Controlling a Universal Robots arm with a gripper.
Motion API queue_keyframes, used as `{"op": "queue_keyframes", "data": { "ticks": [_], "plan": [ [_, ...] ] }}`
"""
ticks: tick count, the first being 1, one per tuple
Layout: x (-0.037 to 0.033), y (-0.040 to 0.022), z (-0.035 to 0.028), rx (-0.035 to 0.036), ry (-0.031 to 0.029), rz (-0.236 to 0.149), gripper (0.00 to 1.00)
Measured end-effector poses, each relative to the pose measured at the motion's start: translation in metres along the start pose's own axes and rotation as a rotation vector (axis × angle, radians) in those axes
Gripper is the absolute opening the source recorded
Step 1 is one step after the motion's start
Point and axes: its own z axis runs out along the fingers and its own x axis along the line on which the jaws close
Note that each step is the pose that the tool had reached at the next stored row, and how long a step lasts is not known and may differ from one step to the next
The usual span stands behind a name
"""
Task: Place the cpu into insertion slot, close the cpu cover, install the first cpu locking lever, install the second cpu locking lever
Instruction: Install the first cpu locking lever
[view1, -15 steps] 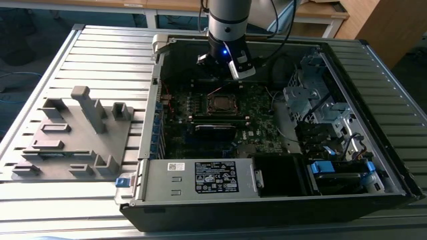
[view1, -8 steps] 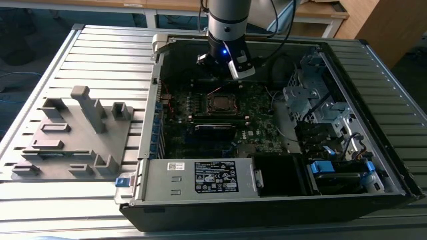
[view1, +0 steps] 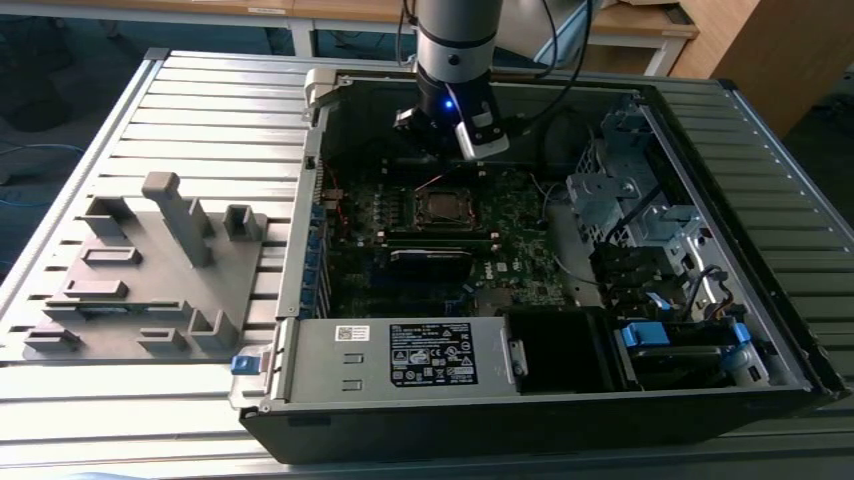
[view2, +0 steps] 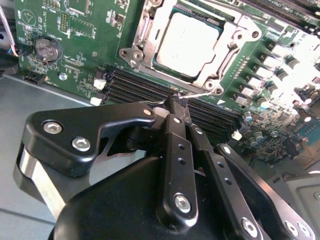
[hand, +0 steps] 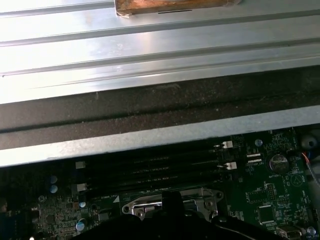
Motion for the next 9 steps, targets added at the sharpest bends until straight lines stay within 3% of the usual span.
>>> {"op": "queue_keyframes", "data": {
  "ticks": [9],
  "plan": [
    [0.0000,0.0000,0.0002,0.0004,-0.0026,0.016,0.11]
  ]
}}
